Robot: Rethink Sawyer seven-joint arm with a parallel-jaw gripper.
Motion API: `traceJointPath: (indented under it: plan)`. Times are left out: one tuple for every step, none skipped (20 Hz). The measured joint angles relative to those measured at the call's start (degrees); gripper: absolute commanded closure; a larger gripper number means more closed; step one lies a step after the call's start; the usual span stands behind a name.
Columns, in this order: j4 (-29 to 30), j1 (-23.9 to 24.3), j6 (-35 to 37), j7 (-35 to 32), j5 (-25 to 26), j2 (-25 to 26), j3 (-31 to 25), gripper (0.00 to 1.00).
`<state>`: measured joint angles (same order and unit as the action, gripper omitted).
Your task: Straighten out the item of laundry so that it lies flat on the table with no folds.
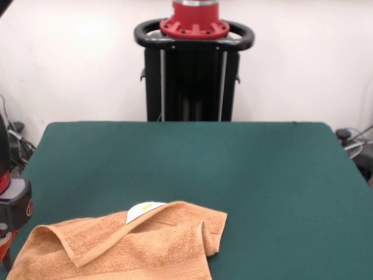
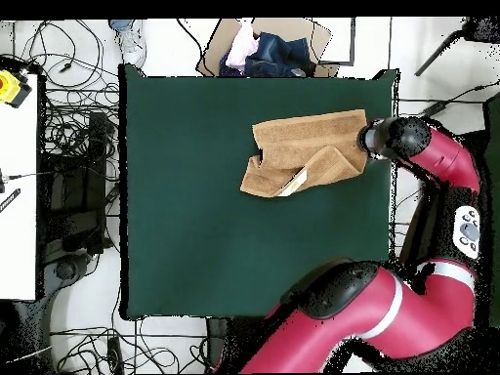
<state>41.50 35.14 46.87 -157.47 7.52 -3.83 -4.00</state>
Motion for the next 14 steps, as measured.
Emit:
traceJointPath:
  plan:
    - [0.72, 0.12, -0.35, 0.00, -0.06, -0.45, 0.00, 0.00]
    - [1.45, 0.23, -0.70, 0.00, -0.12, -0.90, -0.01, 0.00]
    - [3.53, 0.56, -1.48, 0.00, -0.25, -2.39, 0.02, 0.00]
    - [4.86, 0.78, -1.70, 0.00, -0.38, -3.46, 0.02, 0.00]
    - [5.22, 0.83, -1.69, 0.00, -0.37, -3.80, 0.04, 0.00]
    - [5.90, 0.96, -1.71, 0.00, -0.41, -4.47, 0.04, 0.00]
    - [6.78, 1.12, -1.70, 0.00, -0.42, -5.45, 0.07, 0.00]
    - [7.22, 1.20, -1.70, 0.00, -0.45, -6.06, 0.07, 0.00]
    - [7.49, 1.29, -1.70, 0.00, -0.44, -6.76, 0.09, 0.00]
    - [7.77, 1.38, -1.70, 0.00, -0.42, -7.46, 0.11, 0.00]
    - [7.73, 1.52, -1.70, 0.00, -0.49, -8.36, 0.12, 0.00]
    - [7.69, 1.58, -1.71, 0.00, -0.51, -8.60, 0.11, 0.00]
    - [7.66, 1.65, -1.70, 0.00, -0.49, -8.90, 0.12, 0.00]
    - [7.62, 1.71, -1.69, 0.00, -0.51, -9.11, 0.12, 0.00]
